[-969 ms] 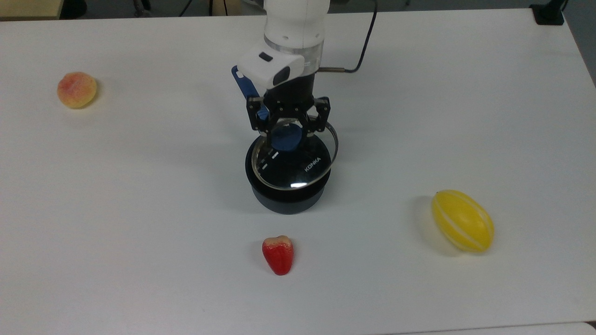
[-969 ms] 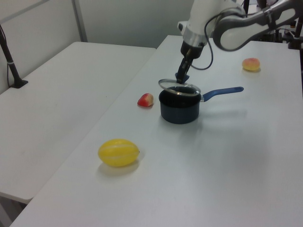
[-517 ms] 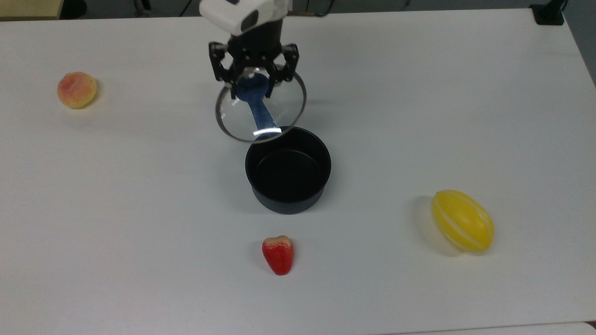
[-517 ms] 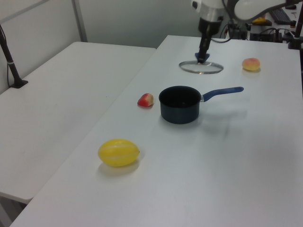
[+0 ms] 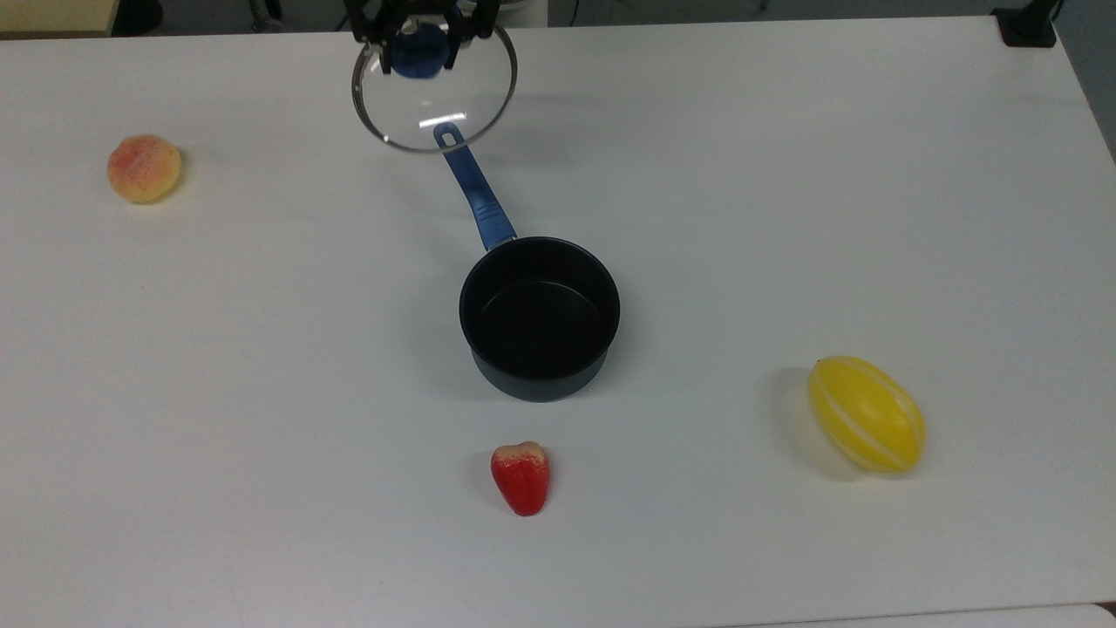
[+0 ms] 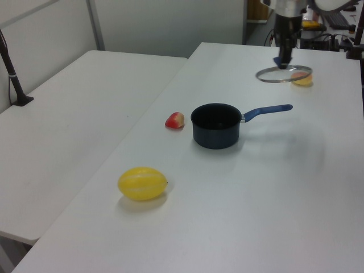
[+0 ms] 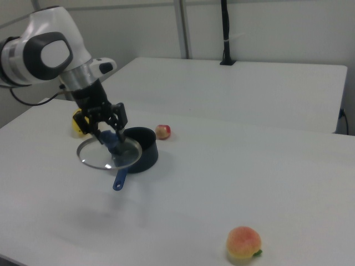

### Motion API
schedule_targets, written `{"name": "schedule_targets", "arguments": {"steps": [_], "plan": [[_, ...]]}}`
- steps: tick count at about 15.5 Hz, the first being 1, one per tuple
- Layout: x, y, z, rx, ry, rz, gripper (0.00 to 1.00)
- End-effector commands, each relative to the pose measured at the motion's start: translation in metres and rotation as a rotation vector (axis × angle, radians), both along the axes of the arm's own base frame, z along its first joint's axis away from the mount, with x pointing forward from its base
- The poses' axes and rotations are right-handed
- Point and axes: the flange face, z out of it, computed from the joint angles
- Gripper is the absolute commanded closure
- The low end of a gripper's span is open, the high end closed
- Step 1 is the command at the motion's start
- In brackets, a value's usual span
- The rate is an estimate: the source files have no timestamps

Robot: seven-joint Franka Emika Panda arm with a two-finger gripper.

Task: Open lid
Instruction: 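Lift the glass lid off the saucepan and carry it beside the handle, then lower the glass lid onto the table and open the gripper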

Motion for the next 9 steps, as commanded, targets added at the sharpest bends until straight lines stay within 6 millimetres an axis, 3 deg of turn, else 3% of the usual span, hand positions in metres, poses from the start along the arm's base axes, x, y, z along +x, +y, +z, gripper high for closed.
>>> {"name": "schedule_targets", "arguments": {"steps": [1, 3, 9], "plan": [[-0.055, -0.004, -0.012, -0.031, 0.066, 0.036, 0.93], [-0.070, 0.000, -0.029, -0.037, 0.105, 0.057, 0.92], [-0.086, 0.049, -0.085, -0.071, 0.201, 0.171, 0.90]]}}
